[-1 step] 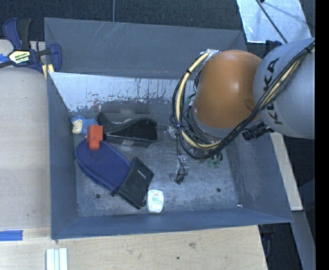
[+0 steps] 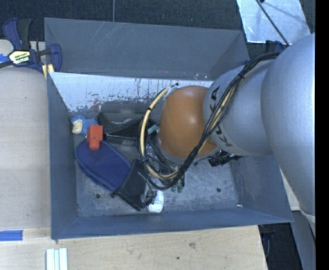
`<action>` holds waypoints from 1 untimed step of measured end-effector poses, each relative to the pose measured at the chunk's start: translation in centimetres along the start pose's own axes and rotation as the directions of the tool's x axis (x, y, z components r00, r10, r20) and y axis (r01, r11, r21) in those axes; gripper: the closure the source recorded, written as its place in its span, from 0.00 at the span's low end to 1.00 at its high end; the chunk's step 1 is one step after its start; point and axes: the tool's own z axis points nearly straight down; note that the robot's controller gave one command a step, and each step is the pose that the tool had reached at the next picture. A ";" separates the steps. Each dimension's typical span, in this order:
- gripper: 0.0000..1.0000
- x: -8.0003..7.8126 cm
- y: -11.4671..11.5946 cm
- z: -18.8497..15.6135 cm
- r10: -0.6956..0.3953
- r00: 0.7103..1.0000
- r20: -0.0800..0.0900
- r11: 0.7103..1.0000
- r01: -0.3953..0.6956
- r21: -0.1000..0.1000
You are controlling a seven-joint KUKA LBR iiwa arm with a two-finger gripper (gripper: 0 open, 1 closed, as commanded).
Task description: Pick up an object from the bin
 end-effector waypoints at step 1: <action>0.00 1.2 2.9 2.4 -0.250 0.968 0.006 0.968 0.250 0.002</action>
Offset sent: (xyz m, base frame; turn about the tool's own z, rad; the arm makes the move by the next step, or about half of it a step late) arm -0.0113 0.0295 -0.0239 -0.2524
